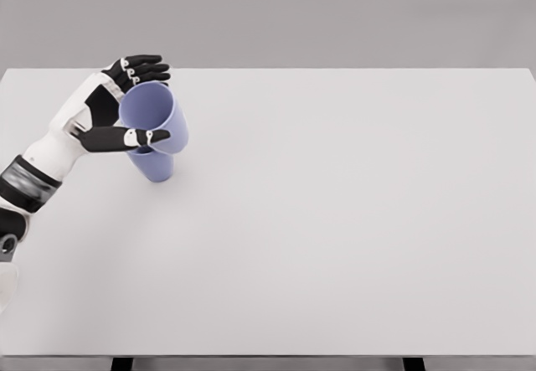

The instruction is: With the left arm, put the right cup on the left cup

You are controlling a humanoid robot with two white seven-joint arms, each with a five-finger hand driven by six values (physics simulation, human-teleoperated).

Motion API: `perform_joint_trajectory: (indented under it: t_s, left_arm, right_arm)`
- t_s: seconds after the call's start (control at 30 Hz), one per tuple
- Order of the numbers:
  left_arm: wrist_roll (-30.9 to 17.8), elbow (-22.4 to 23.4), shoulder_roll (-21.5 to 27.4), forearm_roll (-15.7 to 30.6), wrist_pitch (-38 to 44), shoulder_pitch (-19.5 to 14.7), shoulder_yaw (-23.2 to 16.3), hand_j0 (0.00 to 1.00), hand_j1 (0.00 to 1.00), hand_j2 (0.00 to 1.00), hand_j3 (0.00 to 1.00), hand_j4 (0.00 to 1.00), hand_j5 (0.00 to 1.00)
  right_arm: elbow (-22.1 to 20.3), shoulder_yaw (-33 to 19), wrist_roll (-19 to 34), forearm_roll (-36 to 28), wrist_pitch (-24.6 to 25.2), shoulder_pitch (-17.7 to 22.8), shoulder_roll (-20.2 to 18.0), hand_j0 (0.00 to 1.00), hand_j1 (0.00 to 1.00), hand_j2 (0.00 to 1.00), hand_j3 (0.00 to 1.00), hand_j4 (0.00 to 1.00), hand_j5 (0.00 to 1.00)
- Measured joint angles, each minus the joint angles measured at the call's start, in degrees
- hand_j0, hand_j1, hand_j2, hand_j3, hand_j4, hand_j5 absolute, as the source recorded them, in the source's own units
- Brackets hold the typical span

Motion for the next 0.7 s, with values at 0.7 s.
perform_joint_trajectory:
  t_s: [0.7]
  left_arm:
    - [0.0, 2.3, 1.0, -0.1, 2.5, -2.0, 2.6, 0.77, 0.77, 0.77, 0.77, 0.77, 0.77]
  right_arm:
    - [0.0, 0.0, 0.0, 0.0, 0.0, 0.0, 0.0, 1.00, 1.00, 1.00, 1.00, 1.00, 1.00]
